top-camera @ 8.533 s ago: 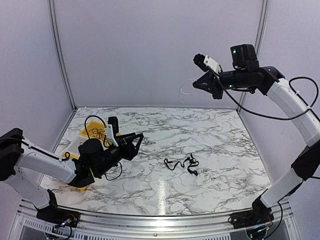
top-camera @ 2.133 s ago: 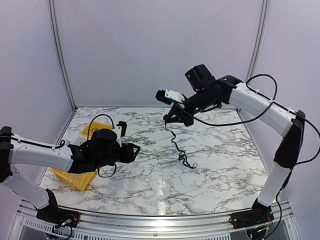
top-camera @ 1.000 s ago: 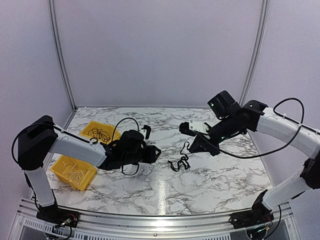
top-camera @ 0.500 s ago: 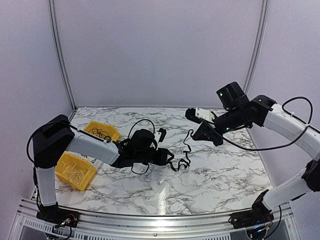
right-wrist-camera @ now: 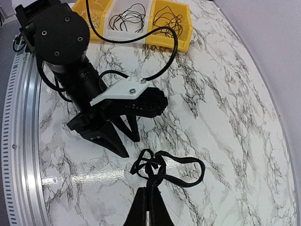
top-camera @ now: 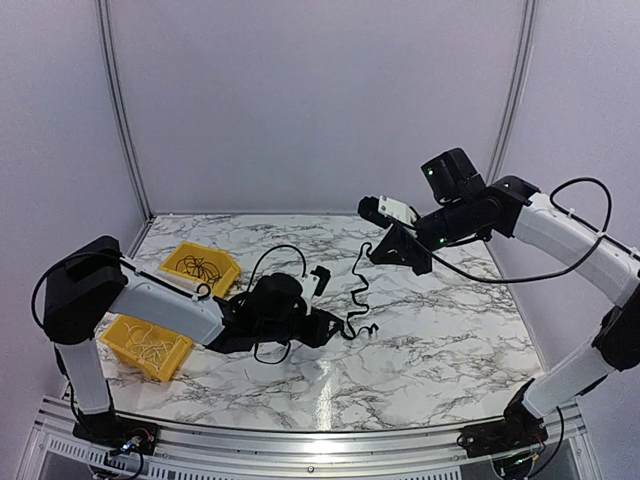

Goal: Untangle the cables

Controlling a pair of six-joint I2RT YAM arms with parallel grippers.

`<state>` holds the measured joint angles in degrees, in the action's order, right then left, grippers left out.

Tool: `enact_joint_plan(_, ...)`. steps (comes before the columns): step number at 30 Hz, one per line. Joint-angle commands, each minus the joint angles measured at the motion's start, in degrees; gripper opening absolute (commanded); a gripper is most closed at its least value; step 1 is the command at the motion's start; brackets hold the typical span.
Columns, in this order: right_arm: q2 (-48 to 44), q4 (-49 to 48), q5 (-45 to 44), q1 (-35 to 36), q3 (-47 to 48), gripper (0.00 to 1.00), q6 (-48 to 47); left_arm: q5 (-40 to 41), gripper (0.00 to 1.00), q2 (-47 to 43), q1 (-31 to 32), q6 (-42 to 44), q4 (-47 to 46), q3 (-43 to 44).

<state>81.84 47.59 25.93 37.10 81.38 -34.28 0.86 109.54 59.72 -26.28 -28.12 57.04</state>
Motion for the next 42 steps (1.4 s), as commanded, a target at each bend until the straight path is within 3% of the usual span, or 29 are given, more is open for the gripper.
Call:
enact_joint_plan(1, 0.99, 0.13, 1.56, 0.87, 3.91, 0.00, 0.59, 7.20, 0.42, -8.02, 1.79, 6.28, -6.96, -4.09)
enact_joint_plan(9, 2.56, 1.89, 1.17, 2.71, 5.62, 0.00, -0.45, 12.00, 0.49, -20.40, 3.82, 21.42, -10.33, -6.23)
enact_joint_plan(15, 3.14, 2.69, 1.89, 4.10, 7.12, 0.00, -0.14, 11.76, 0.52, -18.15, 3.82, 28.03, -4.13, 0.21)
enact_joint_plan(23, 3.58, 3.91, 2.92, 4.76, 8.52, 0.00, 0.08, 14.36, 0.50, -13.63, 3.43, 27.52, -0.80, 6.77)
enact_joint_plan(27, 3.89, 4.08, 3.06, 4.83, 8.61, 0.00, 0.05, 12.85, 0.39, -11.97, 2.76, 27.43, -0.79, 9.15)
enact_joint_plan(33, 3.92, 3.10, 2.86, 4.62, 7.28, 0.01, -0.40, 13.03, 0.02, -11.16, 1.40, 24.88, -0.75, 9.43)
enact_joint_plan(35, 3.39, 1.14, 1.62, 3.91, 4.80, 0.12, -0.80, 14.50, 0.00, -11.92, 1.20, 23.59, -0.85, 8.08)
enact_joint_plan(38, 2.64, -3.72, -1.24, 1.25, -0.77, 0.44, -1.13, 18.18, 0.00, -13.81, 1.01, 21.40, -1.28, 5.06)
enact_joint_plan(42, 4.59, -10.24, -5.37, -2.61, -8.53, 0.57, -2.20, 22.49, 0.00, -16.55, 0.47, 17.20, -2.52, -0.11)
